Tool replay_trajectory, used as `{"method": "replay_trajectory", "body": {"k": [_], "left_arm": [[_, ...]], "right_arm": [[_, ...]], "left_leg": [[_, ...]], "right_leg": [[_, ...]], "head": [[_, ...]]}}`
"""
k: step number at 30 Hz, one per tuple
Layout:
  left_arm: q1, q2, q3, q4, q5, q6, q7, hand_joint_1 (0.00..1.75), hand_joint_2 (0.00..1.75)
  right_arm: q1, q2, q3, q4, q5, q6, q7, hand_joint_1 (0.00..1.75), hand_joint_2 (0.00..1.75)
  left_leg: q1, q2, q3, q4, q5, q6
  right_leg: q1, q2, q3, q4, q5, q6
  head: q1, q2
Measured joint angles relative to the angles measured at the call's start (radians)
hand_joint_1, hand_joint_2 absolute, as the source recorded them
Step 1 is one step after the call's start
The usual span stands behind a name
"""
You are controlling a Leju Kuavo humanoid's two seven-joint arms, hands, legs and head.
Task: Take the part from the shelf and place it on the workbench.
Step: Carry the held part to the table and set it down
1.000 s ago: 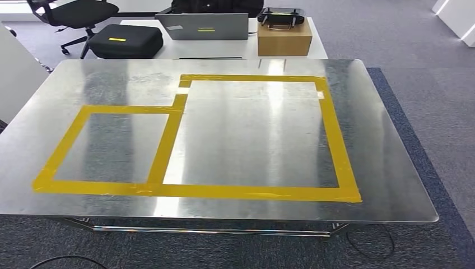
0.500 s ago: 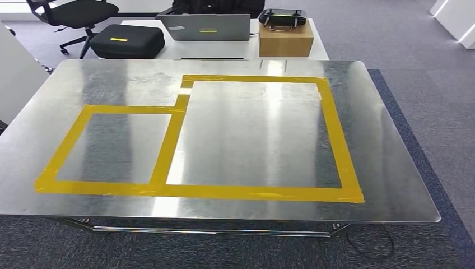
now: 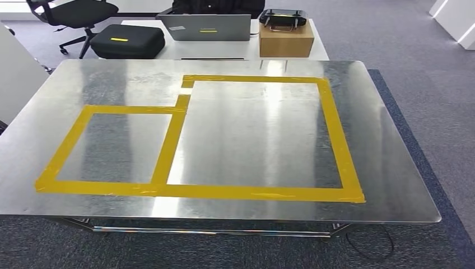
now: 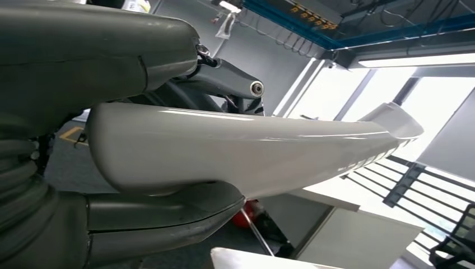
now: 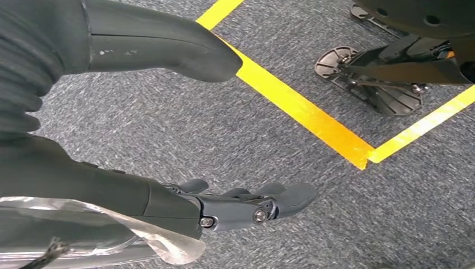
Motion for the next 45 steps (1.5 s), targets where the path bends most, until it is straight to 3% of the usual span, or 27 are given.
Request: {"method": "replay_trajectory", "body": {"k": [2,5,10,13,17,26,33,45], "left_arm": [[-0.011,0.0,0.018,0.006,-0.011,-0.027,-0.002,1.75,1.75],[-0.072,0.0,0.089,0.027,-0.064,-0.149,-0.05,1.75,1.75],[-0.267,0.003,0.339,0.097,-0.252,-0.382,-0.23,1.75,1.75],[-0.334,0.017,0.445,0.143,-0.328,-0.412,-0.246,1.75,1.75],[-0.389,0.037,0.488,0.211,-0.39,-0.398,-0.247,1.75,1.75],[-0.454,0.062,0.468,0.341,-0.476,-0.337,-0.239,1.75,1.75],[-0.447,0.123,0.304,0.444,-0.491,-0.246,-0.128,1.75,1.75],[-0.408,0.18,0.16,0.501,-0.469,-0.213,-0.057,1.75,1.75]], "right_arm": [[0.0,0.0,0.0,0.0,0.001,0.0,-0.001,0.0,1.75],[-0.001,-0.001,0.001,0.0,0.007,0.0,-0.004,0.0,1.75],[-0.007,-0.01,0.001,0.0,0.022,0.001,-0.007,0.0,1.75],[-0.01,-0.016,0.001,0.0,0.028,0.003,-0.007,0.0,1.75],[-0.019,-0.021,0.001,0.0,0.036,0.004,-0.007,0.0,1.75],[-0.033,-0.026,0.006,0.0,0.058,0.007,0.012,0.0,1.75],[-0.048,-0.034,0.014,-0.001,0.072,0.02,0.013,0.0,1.75],[-0.051,-0.038,0.018,-0.001,0.077,0.024,0.01,0.0,1.75]], "left_leg": [[0.0,0.0,0.0,0.0,0.0,0.0],[0.0,-0.001,0.0,0.0,0.0,0.0],[0.0,0.0,0.001,0.0,0.0,0.0],[0.0,0.001,0.003,0.0,0.0,0.0],[0.0,0.001,0.003,0.0,0.0,0.0],[-0.001,0.001,0.003,0.0,0.0,0.0],[-0.001,0.001,0.003,0.001,0.0,0.0],[-0.001,0.001,0.003,0.001,0.0,0.0]], "right_leg": [[0.0,0.0,0.0,0.0,0.0,0.0],[0.0,-0.002,0.001,0.0,0.0,0.0],[0.0,0.0,0.002,0.0,0.0,0.0],[0.0,0.002,0.002,0.0,0.001,0.0],[0.0,0.001,0.002,0.0,0.0,0.0],[0.0,0.001,0.003,-0.001,0.001,0.001],[0.0,0.001,0.003,-0.001,0.001,0.001],[0.0,0.002,0.003,-0.001,0.001,0.001]], "head": [[0.0,0.0],[0.0,0.0],[0.0,0.0],[0.0,0.0],[0.0,0.0],[0.0,0.0],[0.0,0.0],[0.0,0.0]]}}
